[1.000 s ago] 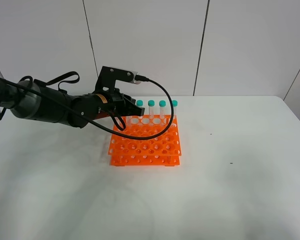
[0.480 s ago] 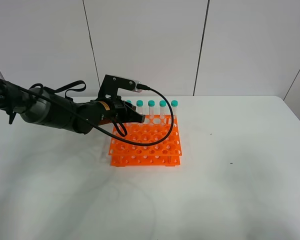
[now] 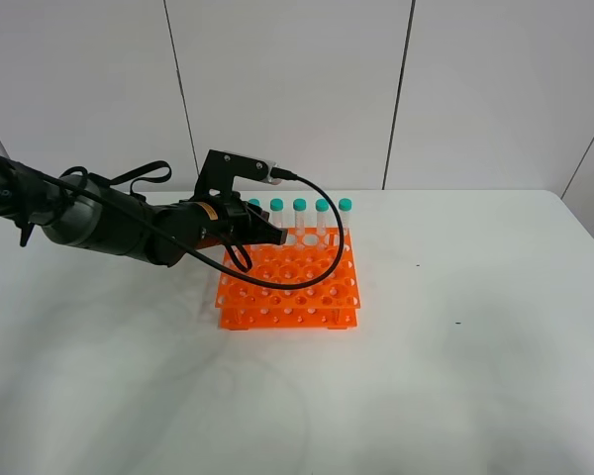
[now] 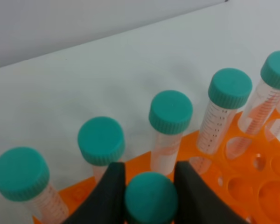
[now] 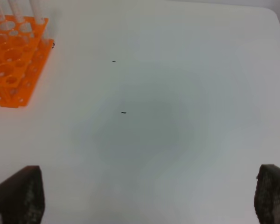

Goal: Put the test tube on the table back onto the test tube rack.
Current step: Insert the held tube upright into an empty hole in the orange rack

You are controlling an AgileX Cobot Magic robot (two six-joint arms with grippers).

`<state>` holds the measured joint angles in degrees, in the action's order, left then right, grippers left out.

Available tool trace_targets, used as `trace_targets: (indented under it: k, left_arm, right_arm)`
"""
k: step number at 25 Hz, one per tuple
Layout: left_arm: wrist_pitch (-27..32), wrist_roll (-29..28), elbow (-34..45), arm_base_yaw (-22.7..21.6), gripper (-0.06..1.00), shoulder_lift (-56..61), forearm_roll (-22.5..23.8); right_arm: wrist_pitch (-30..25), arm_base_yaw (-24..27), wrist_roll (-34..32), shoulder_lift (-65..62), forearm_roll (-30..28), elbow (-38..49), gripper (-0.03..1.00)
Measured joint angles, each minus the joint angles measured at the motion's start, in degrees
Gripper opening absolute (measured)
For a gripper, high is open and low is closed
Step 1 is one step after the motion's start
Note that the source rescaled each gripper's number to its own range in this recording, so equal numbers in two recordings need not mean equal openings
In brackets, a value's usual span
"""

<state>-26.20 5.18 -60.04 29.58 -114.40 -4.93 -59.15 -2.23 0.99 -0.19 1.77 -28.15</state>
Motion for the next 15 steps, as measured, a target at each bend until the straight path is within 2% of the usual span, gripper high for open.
trace_targets:
  k: [15]
  left_arm:
    - [0.11,-1.40,0.00,0.00,0.00,0.00,-0.05]
  right_arm:
    - [0.00,0.00,0.00,0.00,0.00,0.00,1.00]
